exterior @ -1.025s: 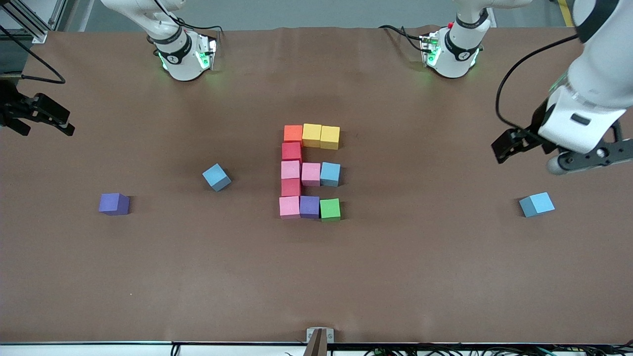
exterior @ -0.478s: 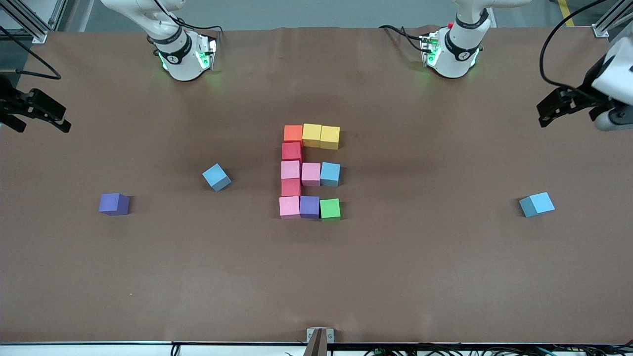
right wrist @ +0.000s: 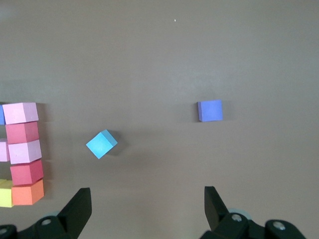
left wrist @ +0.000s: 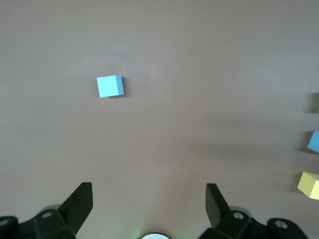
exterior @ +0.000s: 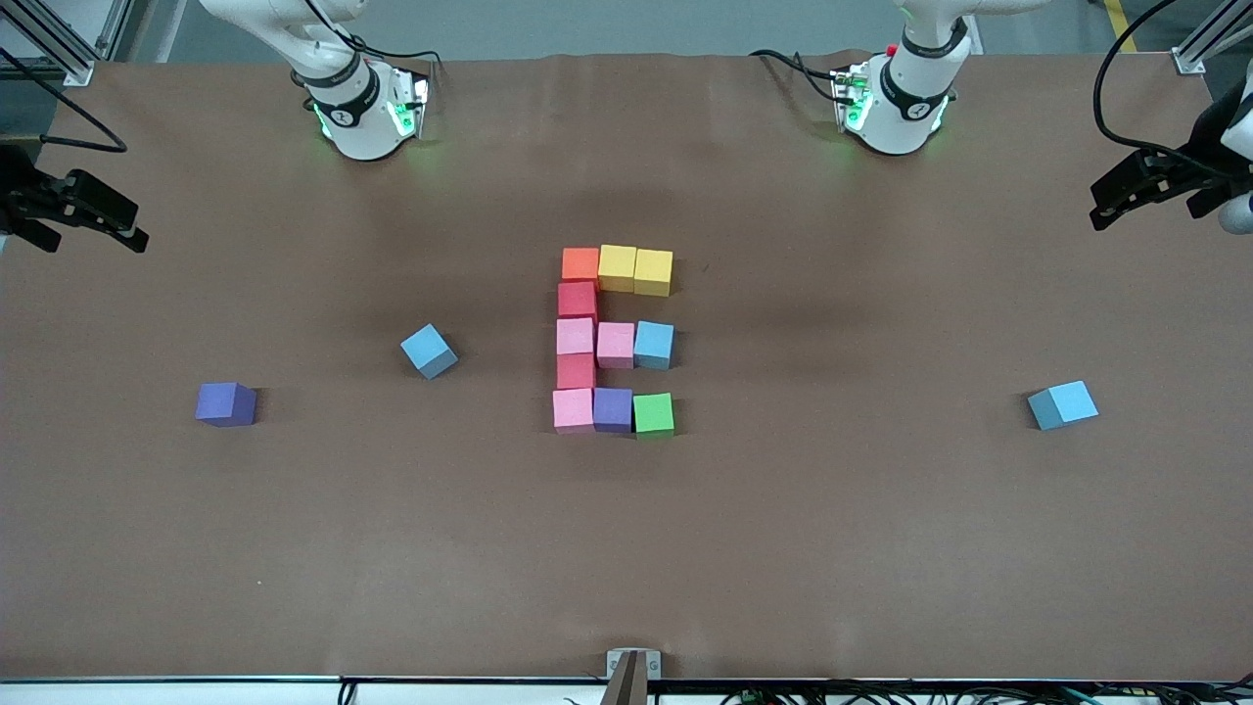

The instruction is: Arrange 11 blocks into digit 3

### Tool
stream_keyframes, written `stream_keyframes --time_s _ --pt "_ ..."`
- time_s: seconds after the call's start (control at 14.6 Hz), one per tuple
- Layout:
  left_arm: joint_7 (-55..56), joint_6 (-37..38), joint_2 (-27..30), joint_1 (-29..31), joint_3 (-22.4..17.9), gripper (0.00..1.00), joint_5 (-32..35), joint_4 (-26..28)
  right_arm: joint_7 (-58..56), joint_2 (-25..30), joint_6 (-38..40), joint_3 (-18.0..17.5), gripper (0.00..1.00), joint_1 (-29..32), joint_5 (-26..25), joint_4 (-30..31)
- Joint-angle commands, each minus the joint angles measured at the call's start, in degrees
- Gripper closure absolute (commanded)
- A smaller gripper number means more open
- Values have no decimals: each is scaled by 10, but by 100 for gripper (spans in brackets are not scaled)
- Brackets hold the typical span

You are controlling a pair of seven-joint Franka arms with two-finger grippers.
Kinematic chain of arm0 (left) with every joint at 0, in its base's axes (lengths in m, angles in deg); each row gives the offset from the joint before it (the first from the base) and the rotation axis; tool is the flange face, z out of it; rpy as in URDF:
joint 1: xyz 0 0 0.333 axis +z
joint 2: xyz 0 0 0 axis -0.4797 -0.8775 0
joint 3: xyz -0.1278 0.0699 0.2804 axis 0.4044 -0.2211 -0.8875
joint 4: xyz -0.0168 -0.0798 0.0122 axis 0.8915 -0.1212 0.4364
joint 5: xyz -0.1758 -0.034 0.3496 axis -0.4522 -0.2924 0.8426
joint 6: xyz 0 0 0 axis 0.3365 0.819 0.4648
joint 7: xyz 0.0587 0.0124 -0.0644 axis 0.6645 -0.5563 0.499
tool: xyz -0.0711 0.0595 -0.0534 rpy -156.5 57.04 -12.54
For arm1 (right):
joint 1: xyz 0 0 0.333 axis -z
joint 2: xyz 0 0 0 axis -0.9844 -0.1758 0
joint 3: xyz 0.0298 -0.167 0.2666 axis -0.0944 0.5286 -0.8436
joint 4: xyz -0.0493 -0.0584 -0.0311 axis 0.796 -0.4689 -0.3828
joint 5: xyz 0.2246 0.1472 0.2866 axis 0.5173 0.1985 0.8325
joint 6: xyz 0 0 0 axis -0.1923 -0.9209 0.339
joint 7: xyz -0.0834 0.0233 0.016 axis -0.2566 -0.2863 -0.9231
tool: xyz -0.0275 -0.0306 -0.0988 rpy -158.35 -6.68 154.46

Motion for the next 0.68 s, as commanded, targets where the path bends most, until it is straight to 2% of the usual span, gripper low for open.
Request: stream_keyframes --time_s 0.0,0.62 --pt "-24 12 20 6 -1 0 -12 9 -4 8 -6 -2 0 1 -2 4" --pt "-53 19 18 2 4 0 -47 9 -3 8 -3 -1 0 2 -4 5"
